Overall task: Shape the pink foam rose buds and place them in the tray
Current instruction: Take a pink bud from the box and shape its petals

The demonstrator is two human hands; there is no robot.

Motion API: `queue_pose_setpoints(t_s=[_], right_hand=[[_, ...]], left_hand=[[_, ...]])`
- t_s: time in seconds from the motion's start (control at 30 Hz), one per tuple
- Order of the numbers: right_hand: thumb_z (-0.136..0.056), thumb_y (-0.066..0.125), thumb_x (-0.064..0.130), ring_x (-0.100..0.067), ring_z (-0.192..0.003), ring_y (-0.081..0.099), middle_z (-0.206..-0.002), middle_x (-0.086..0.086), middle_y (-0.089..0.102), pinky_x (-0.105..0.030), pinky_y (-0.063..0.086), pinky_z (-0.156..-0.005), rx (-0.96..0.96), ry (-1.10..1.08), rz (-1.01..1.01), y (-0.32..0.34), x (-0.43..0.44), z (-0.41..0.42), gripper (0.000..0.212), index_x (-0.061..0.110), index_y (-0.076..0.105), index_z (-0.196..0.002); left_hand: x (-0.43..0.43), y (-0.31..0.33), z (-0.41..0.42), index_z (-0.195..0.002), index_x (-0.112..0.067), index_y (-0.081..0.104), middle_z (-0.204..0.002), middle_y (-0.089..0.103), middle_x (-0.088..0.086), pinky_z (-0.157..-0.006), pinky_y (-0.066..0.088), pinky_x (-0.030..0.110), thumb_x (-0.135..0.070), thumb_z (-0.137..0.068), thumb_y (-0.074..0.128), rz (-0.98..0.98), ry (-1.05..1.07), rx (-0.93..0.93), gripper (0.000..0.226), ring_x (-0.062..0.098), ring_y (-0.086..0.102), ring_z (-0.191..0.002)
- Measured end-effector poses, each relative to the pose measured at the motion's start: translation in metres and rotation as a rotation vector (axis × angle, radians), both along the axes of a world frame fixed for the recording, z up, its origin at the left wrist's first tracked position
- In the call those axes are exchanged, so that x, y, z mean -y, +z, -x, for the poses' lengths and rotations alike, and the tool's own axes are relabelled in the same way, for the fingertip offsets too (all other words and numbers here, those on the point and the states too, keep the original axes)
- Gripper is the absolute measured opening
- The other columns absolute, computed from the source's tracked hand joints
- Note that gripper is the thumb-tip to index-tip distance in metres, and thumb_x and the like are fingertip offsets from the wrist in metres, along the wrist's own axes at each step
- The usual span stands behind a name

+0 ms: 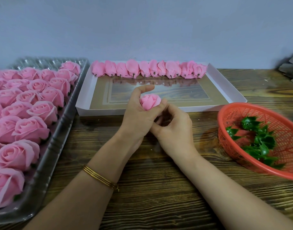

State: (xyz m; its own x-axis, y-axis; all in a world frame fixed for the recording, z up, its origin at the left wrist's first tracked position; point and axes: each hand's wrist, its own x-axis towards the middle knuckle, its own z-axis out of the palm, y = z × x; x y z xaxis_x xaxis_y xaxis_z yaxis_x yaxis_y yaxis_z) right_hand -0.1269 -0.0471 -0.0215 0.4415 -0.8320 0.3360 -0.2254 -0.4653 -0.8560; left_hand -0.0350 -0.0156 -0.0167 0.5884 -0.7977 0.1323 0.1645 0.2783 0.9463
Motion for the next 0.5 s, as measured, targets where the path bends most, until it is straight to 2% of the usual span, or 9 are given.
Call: queue_pose_setpoints(t_s=[0.13,0.27,0.4,0.47,0.5], right_hand=[[-0.069,0.081,0.017,-0.004,-0.053,0.046,-0.055,0.013,0.053,-0.022,0.039,-0.056,0.077,0.085,-0.1,-0.0004,0.0018,-0.0005,0.018,0.019,0.063,-0.071],[-0.067,0.076,0.019,-0.003,-0.056,0.043,-0.054,0.017,0.051,-0.019,0.039,-0.055,0.143,0.181,-0.205,0.0017,0.002,-0.0001,0.014,0.025,0.064,-0.07],[-0.064,0.074,0.01,-0.009,-0.063,0.05,-0.062,0.014,0.058,-0.031,0.045,-0.062,0.144,0.133,-0.278,0.0026,0.0014,0.0006,0.022,0.021,0.064,-0.08],[-0.058,0.064,0.014,-0.016,-0.069,0.055,-0.072,0.006,0.061,-0.039,0.049,-0.068,0.235,0.071,-0.367,0.0057,0.001,0.0016,0.027,0.016,0.06,-0.085],[-0.059,0.062,0.015,-0.016,-0.07,0.055,-0.075,0.003,0.06,-0.037,0.049,-0.068,0.295,0.053,-0.411,0.008,0.0017,0.0031,0.029,0.013,0.059,-0.088]], left_hand=[[-0.0026,0.0039,-0.002,-0.113,-0.018,0.057,-0.062,0.063,-0.015,-0.054,0.054,0.022,-0.004,-0.081,0.075,-0.005,-0.019,-0.023,0.039,0.006,0.057,-0.053],[-0.0036,0.0055,-0.0011,-0.112,-0.016,0.058,-0.061,0.06,-0.012,-0.053,0.055,0.024,-0.005,-0.083,0.073,-0.004,-0.017,-0.018,0.035,0.01,0.056,-0.054],[-0.003,0.004,0.0006,-0.114,-0.011,0.057,-0.066,0.06,-0.016,-0.055,0.049,0.014,-0.005,-0.084,0.072,-0.018,0.061,0.141,0.034,-0.003,0.054,-0.056],[-0.0031,0.0027,-0.0009,-0.114,-0.014,0.056,-0.075,0.055,-0.009,-0.059,0.049,0.017,-0.005,-0.083,0.073,-0.034,0.101,0.26,0.036,-0.002,0.053,-0.06],[-0.0032,0.0019,-0.0017,-0.113,-0.017,0.056,-0.076,0.054,-0.007,-0.062,0.049,0.021,-0.006,-0.083,0.074,-0.045,0.11,0.32,0.037,0.001,0.053,-0.063]])
